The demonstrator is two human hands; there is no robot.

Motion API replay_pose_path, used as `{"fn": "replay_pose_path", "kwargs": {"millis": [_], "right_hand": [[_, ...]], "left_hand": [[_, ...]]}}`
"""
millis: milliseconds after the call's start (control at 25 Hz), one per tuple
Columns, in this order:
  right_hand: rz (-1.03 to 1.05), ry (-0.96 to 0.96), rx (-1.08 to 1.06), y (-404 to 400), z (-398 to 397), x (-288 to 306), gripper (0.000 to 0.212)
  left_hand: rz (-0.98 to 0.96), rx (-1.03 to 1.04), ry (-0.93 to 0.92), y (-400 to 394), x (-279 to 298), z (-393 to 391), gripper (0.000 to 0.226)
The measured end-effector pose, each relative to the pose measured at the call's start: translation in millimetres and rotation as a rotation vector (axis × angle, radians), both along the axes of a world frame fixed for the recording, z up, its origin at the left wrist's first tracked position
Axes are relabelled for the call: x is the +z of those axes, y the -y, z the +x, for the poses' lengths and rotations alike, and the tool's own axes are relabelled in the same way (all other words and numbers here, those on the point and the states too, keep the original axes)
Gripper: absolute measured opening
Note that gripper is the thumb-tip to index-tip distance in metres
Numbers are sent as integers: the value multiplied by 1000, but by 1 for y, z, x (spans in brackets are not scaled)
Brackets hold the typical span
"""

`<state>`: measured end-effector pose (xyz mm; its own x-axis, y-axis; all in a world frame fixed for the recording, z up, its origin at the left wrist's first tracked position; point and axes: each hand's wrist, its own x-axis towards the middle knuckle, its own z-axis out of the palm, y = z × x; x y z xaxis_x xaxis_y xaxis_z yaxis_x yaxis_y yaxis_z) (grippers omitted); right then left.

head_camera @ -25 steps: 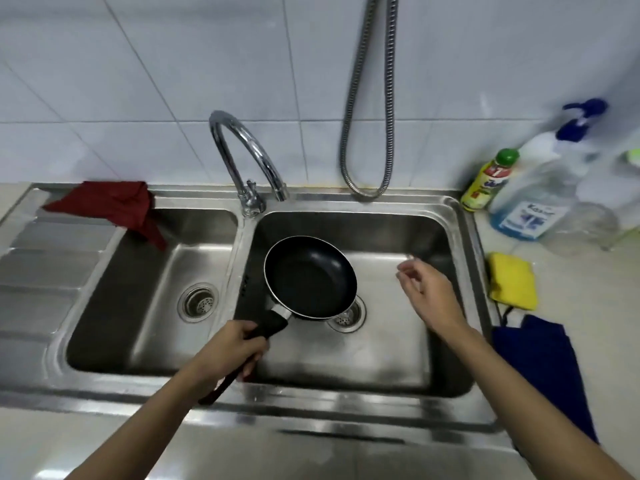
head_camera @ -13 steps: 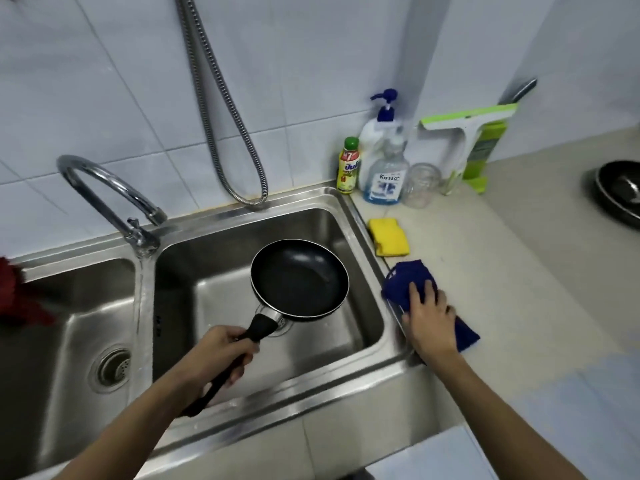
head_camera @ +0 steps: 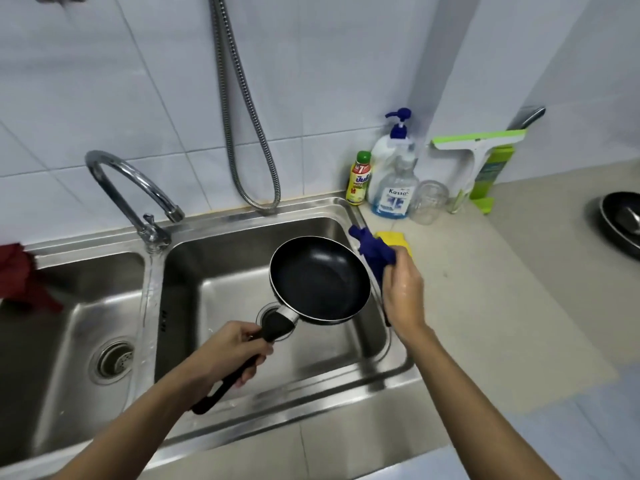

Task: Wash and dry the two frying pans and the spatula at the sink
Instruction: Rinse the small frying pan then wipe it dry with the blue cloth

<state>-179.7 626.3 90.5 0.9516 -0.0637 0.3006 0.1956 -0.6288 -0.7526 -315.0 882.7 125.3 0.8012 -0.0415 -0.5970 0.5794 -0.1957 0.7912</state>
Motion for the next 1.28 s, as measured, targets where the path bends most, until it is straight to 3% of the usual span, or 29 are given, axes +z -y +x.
{"fn": "replay_pose_path", "kwargs": {"millis": [200, 320, 520, 680, 840, 1000, 1200, 1280], "right_hand": [[-304, -184, 752, -90, 24, 8, 36], [-377, -256, 991, -109, 23, -3, 41], [-387, -180, 1254, -152, 11, -1, 51], [-273, -154, 1300, -167, 18, -14, 60], [-682, 166, 1416, -180, 22, -36, 63], [-725, 254, 1183, -209, 40, -36, 66], [-1148, 131, 922, -228, 67, -31, 61], [-1209, 8, 849, -221, 59, -32, 58]], "left_hand": [[-6, 40, 69, -5, 11, 2, 7], [13, 93, 62, -18, 14, -8, 14], [23, 124, 68, -41, 20, -29, 19], [56, 134, 78, -56, 26, -45, 9], [221, 86, 78, -55, 33, -52, 14], [304, 107, 74, -57, 33, -49, 13], [310, 336, 69, -45, 14, -42, 16], [276, 377, 72, -45, 11, -41, 17]]}}
